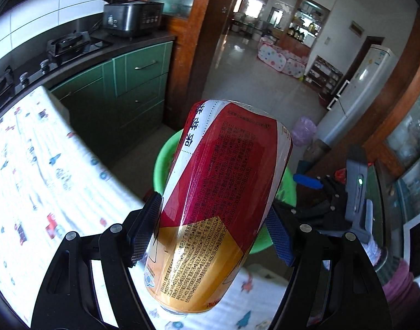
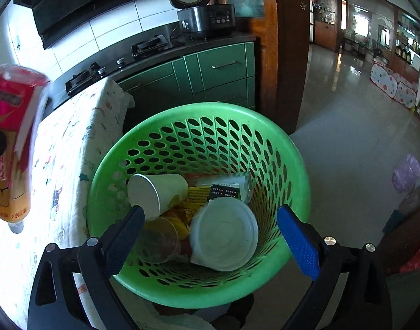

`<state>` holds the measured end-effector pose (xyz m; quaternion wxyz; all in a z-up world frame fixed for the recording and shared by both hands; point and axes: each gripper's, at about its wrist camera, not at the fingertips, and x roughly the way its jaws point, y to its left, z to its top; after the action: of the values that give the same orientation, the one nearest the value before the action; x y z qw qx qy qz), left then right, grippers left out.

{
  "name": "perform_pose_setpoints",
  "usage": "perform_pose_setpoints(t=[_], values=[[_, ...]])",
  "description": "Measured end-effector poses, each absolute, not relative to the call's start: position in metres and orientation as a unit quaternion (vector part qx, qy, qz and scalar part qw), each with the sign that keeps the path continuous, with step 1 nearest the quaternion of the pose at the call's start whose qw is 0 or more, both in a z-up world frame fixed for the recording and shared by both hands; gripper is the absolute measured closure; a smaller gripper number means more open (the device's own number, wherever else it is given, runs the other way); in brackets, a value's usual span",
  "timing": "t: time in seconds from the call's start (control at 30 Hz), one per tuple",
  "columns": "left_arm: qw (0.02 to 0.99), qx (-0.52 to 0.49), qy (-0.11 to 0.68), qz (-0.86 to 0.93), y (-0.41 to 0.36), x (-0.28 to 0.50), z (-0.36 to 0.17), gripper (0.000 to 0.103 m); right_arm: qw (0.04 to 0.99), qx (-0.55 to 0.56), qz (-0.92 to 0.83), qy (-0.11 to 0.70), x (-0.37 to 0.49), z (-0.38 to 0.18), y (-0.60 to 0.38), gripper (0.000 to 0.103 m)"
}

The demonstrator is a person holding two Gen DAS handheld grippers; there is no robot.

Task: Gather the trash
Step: 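Move the red-and-gold bottle over the green basket and open the left tool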

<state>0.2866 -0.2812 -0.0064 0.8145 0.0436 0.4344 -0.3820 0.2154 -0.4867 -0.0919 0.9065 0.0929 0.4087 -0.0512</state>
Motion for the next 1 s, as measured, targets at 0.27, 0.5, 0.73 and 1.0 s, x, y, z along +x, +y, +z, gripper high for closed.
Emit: perform_pose_setpoints(t=[0.27,0.5,0.73,1.0], values=[[0.802,0.048,0.451,-0.389,-0.326,0.298,-0.022,0.031,0.919,0.081,-0.047,0.382,0.186,-0.077,-0.485,0.009],[0.790,0.048,0.471,-0.389,-0.355,0.310,-0.042,0.031,0.925,0.090,-0.047,0.367,0.161,-0.071,-0.494,0.009],[0.779,0.049,0.492,-0.386,-0.374,0.318,-0.063,0.031,0.925,0.099,-0.047,0.363,0.152,-0.072,-0.496,0.009],[0.766,0.046,0.508,-0.392,-0.380,0.318,-0.075,0.028,0.922,0.107,-0.044,0.370,0.153,-0.080,-0.494,0.009]])
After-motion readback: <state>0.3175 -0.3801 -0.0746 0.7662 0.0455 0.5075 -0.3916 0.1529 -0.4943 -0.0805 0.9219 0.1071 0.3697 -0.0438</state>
